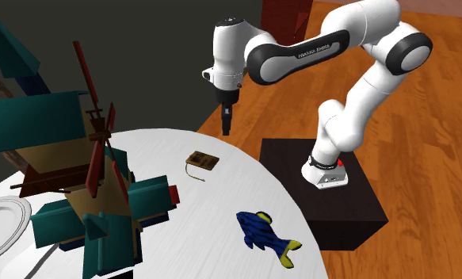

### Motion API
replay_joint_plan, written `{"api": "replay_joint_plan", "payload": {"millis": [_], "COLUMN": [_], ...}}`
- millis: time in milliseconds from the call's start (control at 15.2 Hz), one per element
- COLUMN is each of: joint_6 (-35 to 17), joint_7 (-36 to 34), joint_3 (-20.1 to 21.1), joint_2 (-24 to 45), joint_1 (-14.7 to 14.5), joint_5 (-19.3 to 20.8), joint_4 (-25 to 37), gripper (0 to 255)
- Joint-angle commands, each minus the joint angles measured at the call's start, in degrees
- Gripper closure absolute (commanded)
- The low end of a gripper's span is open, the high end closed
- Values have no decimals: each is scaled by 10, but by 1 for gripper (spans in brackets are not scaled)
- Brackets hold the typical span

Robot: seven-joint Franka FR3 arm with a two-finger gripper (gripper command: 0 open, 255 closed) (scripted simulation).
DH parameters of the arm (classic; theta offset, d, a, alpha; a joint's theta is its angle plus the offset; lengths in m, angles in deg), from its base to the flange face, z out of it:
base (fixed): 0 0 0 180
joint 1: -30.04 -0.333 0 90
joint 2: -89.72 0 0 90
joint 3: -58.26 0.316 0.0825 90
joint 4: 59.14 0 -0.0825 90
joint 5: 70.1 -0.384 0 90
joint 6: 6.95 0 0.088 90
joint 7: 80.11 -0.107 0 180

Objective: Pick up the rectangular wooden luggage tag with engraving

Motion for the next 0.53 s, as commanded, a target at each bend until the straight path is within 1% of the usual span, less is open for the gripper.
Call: {"api": "replay_joint_plan", "payload": {"millis": [0, 462], "joint_6": [-15, -47], "joint_7": [3, 13], "joint_3": [5, 22], "joint_2": [36, 166], "joint_1": [-7, -26], "joint_5": [-10, -36], "joint_4": [28, 146], "gripper": [0, 0]}}
